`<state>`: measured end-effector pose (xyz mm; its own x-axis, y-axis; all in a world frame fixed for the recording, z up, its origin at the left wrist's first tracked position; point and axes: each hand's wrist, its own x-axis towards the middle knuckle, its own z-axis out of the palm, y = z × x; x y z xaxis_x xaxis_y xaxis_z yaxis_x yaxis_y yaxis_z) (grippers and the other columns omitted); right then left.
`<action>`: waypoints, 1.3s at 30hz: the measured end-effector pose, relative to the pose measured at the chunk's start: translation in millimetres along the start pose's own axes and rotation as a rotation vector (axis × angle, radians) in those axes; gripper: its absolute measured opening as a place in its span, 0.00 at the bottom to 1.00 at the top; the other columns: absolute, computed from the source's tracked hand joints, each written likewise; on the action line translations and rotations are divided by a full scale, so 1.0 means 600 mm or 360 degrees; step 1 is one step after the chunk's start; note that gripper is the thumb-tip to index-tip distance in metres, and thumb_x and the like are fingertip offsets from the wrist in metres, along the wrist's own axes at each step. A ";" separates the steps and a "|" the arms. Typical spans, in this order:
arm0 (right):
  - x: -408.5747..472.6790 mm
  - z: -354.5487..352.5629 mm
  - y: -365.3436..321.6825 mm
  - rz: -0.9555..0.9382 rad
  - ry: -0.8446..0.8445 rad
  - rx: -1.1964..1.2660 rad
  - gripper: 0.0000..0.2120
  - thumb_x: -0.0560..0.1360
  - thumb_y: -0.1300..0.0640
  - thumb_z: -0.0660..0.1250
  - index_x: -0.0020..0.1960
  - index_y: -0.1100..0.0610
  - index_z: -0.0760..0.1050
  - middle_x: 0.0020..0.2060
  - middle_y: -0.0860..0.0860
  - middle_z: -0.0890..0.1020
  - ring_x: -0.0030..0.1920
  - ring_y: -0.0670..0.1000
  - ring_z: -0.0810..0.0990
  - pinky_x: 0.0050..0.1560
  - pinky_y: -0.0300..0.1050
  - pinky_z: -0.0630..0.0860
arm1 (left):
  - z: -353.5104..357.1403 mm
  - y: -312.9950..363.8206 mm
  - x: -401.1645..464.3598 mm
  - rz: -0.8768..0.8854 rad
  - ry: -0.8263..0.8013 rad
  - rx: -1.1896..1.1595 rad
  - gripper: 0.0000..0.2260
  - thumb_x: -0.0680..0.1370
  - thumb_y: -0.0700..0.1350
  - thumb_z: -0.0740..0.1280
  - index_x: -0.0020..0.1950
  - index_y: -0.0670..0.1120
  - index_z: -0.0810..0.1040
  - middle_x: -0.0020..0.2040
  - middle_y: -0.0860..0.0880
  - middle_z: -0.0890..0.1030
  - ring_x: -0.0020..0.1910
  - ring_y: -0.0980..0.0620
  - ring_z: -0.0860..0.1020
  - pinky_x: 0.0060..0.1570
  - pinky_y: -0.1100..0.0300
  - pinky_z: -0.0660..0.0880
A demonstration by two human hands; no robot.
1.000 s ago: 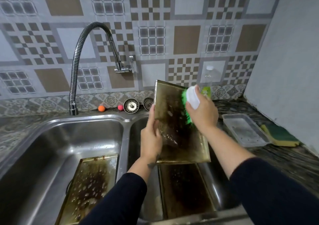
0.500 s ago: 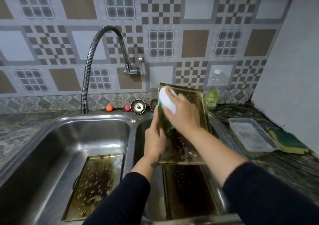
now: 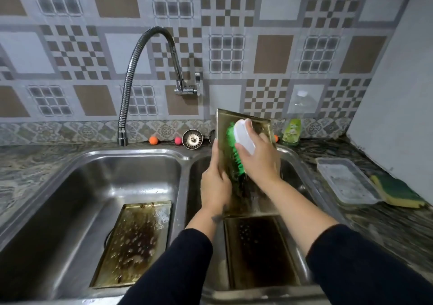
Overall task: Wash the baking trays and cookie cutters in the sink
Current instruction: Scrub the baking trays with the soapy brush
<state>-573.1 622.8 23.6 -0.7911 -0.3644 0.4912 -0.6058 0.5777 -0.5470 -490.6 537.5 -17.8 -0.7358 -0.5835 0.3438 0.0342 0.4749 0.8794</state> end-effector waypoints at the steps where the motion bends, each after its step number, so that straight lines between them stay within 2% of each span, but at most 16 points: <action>1: 0.026 -0.010 -0.009 0.0122 0.0031 0.0047 0.30 0.78 0.44 0.59 0.77 0.44 0.52 0.61 0.53 0.73 0.57 0.54 0.75 0.49 0.44 0.70 | 0.007 0.007 -0.003 0.0017 -0.0051 0.0125 0.37 0.77 0.34 0.54 0.75 0.68 0.46 0.38 0.62 0.75 0.34 0.64 0.76 0.35 0.67 0.69; 3: 0.056 -0.024 -0.025 0.0274 0.0078 0.0111 0.33 0.78 0.42 0.58 0.78 0.48 0.50 0.67 0.55 0.71 0.65 0.57 0.71 0.58 0.47 0.69 | 0.019 0.021 -0.008 0.0061 -0.0073 0.0374 0.36 0.79 0.39 0.55 0.74 0.70 0.41 0.39 0.56 0.77 0.37 0.56 0.77 0.35 0.58 0.72; 6: 0.058 -0.029 -0.049 0.0381 0.0021 0.0127 0.38 0.77 0.39 0.59 0.78 0.51 0.46 0.69 0.56 0.69 0.67 0.58 0.69 0.61 0.48 0.67 | 0.039 0.030 -0.015 0.0145 -0.0042 0.0696 0.33 0.80 0.40 0.55 0.78 0.63 0.45 0.47 0.51 0.78 0.41 0.47 0.79 0.38 0.50 0.76; 10: 0.050 -0.031 -0.047 0.0555 0.0017 0.0162 0.39 0.76 0.44 0.65 0.78 0.51 0.47 0.69 0.54 0.70 0.66 0.57 0.72 0.59 0.48 0.70 | 0.052 0.029 -0.045 0.0174 -0.0123 0.0949 0.33 0.80 0.40 0.55 0.78 0.57 0.40 0.52 0.49 0.75 0.40 0.45 0.78 0.35 0.54 0.70; 13: 0.047 -0.040 -0.032 0.0694 0.0059 0.0305 0.40 0.73 0.47 0.69 0.78 0.50 0.50 0.69 0.52 0.70 0.65 0.56 0.72 0.57 0.48 0.72 | 0.043 0.029 -0.054 0.0315 -0.0136 0.0813 0.28 0.82 0.48 0.52 0.77 0.62 0.40 0.52 0.52 0.75 0.41 0.49 0.77 0.37 0.54 0.73; 16: 0.046 -0.061 -0.021 0.0740 0.0120 0.0711 0.38 0.72 0.51 0.69 0.77 0.46 0.55 0.69 0.50 0.70 0.63 0.54 0.74 0.56 0.48 0.74 | 0.026 0.024 -0.038 0.0324 -0.0142 0.0639 0.23 0.83 0.54 0.48 0.77 0.64 0.46 0.54 0.53 0.75 0.49 0.51 0.77 0.42 0.56 0.74; 18: 0.050 -0.079 -0.007 0.0765 0.0146 0.1132 0.34 0.73 0.55 0.68 0.76 0.47 0.58 0.72 0.48 0.67 0.66 0.52 0.71 0.64 0.49 0.71 | 0.013 0.004 -0.018 0.0231 -0.0140 0.0580 0.23 0.83 0.56 0.48 0.77 0.64 0.46 0.60 0.51 0.74 0.57 0.50 0.75 0.47 0.56 0.73; 20: 0.052 -0.094 0.007 0.0802 0.0091 0.1434 0.31 0.74 0.57 0.67 0.75 0.49 0.62 0.71 0.47 0.68 0.68 0.50 0.69 0.65 0.46 0.65 | 0.000 -0.013 0.003 0.0053 -0.0167 0.0525 0.25 0.82 0.59 0.49 0.77 0.64 0.43 0.71 0.48 0.68 0.67 0.47 0.70 0.59 0.52 0.71; 22: 0.053 -0.104 0.022 0.0853 0.0037 0.1653 0.28 0.72 0.55 0.68 0.71 0.49 0.68 0.66 0.49 0.75 0.64 0.51 0.73 0.65 0.48 0.68 | -0.012 -0.015 0.014 -0.0107 -0.0202 0.0381 0.28 0.81 0.62 0.51 0.76 0.64 0.40 0.74 0.45 0.65 0.70 0.44 0.68 0.64 0.53 0.67; 24: 0.048 -0.108 0.025 0.0845 0.0024 0.1789 0.15 0.73 0.57 0.66 0.59 0.50 0.74 0.51 0.48 0.81 0.51 0.49 0.79 0.51 0.42 0.76 | -0.021 -0.008 0.017 -0.0166 -0.0214 0.0207 0.30 0.81 0.61 0.54 0.77 0.64 0.41 0.72 0.46 0.70 0.68 0.45 0.71 0.59 0.60 0.66; 25: 0.047 -0.108 0.028 0.0844 0.0029 0.1789 0.11 0.74 0.57 0.65 0.56 0.51 0.74 0.48 0.48 0.81 0.47 0.49 0.79 0.48 0.41 0.76 | -0.024 -0.005 0.017 -0.0168 -0.0181 0.0113 0.30 0.80 0.60 0.57 0.77 0.64 0.43 0.70 0.47 0.72 0.67 0.46 0.73 0.58 0.62 0.66; 26: 0.046 -0.108 0.031 0.0851 0.0008 0.1792 0.14 0.73 0.55 0.65 0.58 0.52 0.75 0.51 0.49 0.81 0.50 0.51 0.80 0.52 0.44 0.76 | -0.026 -0.004 0.018 -0.0158 -0.0117 -0.0006 0.30 0.80 0.59 0.59 0.78 0.63 0.48 0.70 0.49 0.73 0.67 0.48 0.72 0.60 0.63 0.66; 28: 0.045 -0.105 0.042 0.0839 -0.0019 0.1735 0.28 0.69 0.49 0.67 0.69 0.52 0.71 0.65 0.51 0.76 0.64 0.53 0.75 0.65 0.52 0.69 | -0.029 -0.007 0.020 -0.0113 0.0027 -0.0218 0.28 0.79 0.57 0.64 0.77 0.61 0.56 0.71 0.54 0.71 0.70 0.54 0.69 0.67 0.62 0.66; 31: 0.036 -0.106 0.050 0.0799 0.0088 0.1286 0.29 0.76 0.49 0.64 0.75 0.49 0.60 0.73 0.50 0.66 0.71 0.51 0.66 0.66 0.45 0.64 | -0.035 -0.015 0.020 -0.0064 0.0081 -0.0276 0.26 0.79 0.53 0.65 0.75 0.58 0.62 0.70 0.56 0.72 0.69 0.58 0.69 0.67 0.64 0.66; 36: 0.045 -0.144 0.055 0.0417 0.0255 0.0302 0.32 0.76 0.47 0.65 0.76 0.45 0.56 0.71 0.53 0.68 0.68 0.57 0.68 0.61 0.48 0.68 | -0.044 -0.017 0.026 -0.0063 0.0189 -0.0348 0.25 0.79 0.54 0.65 0.75 0.59 0.63 0.72 0.56 0.69 0.70 0.59 0.68 0.70 0.59 0.66; 39: 0.072 -0.159 0.028 0.0040 0.0223 -0.0016 0.35 0.74 0.49 0.68 0.76 0.45 0.56 0.64 0.55 0.74 0.62 0.57 0.72 0.52 0.46 0.69 | -0.036 0.007 0.027 -0.0026 0.0162 -0.0362 0.24 0.80 0.53 0.65 0.75 0.59 0.63 0.72 0.59 0.69 0.68 0.66 0.66 0.67 0.69 0.64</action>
<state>-609.5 686.3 100.0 -0.7862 -0.2443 0.5677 -0.5843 0.5931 -0.5540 -487.5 515.7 -1.4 -0.6660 -0.6586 0.3503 0.1828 0.3113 0.9326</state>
